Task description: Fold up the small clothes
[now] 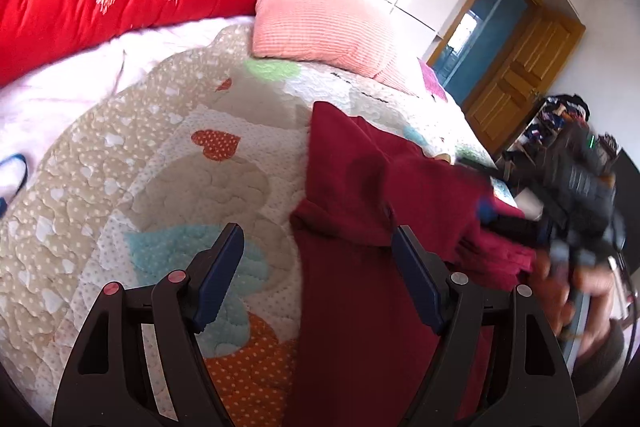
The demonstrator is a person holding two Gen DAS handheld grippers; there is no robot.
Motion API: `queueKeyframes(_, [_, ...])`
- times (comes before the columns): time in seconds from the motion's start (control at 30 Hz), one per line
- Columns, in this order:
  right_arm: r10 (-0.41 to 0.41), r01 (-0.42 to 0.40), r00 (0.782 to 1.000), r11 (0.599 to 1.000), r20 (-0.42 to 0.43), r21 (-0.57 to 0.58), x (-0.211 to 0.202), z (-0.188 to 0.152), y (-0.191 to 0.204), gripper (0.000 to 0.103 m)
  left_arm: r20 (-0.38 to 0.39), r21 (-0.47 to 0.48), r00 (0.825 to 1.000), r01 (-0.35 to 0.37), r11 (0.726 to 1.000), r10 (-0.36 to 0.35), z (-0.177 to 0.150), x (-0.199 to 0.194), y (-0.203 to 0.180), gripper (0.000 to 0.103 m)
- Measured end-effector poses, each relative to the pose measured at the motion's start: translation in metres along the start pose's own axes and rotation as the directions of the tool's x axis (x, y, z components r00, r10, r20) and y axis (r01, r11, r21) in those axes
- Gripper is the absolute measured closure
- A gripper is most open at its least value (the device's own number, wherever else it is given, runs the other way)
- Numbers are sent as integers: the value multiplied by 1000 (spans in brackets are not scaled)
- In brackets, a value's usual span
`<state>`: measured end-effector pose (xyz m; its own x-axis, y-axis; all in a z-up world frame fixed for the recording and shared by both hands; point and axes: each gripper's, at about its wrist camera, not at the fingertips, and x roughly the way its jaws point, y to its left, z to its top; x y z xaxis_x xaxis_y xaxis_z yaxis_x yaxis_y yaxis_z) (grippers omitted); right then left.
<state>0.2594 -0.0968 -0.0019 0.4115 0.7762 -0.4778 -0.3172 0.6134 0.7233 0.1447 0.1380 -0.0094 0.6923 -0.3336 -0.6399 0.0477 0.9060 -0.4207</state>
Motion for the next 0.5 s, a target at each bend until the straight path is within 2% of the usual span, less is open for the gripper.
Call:
queueKeyframes(0.1, [-12,15,999,998,52,-63,15,33,23,45,-24,-11,1000,-4,1000,3,0,7,4,26])
queueKeyframes(0.17, [-49,52,998,996,42,-74,24,45,31,45,-31,-20,999,-8,1000,8,1,8,6,26])
queueKeyframes(0.23, [-54,58,998,992,34,-109,24,43,39,45,-25,-31,1000,3,1000,-4,3,5,8,26])
queueKeyframes(0.3, [-136,141,990,972,36,-187,20,31,45,45,-13,-36,1000,10,999,-11,5,2,10,26])
queueKeyframes(0.37, [-233,232,972,927,33,-294,25,14,47,45,-9,-49,1000,21,999,-21,5,-1,11,26])
queueKeyframes(0.43, [-337,317,941,868,15,-382,38,-2,41,45,-15,-55,999,30,998,-31,4,0,11,26])
queueKeyframes(0.5, [-435,385,901,803,-6,-456,58,-14,34,48,-21,-46,999,26,999,-27,3,0,9,26])
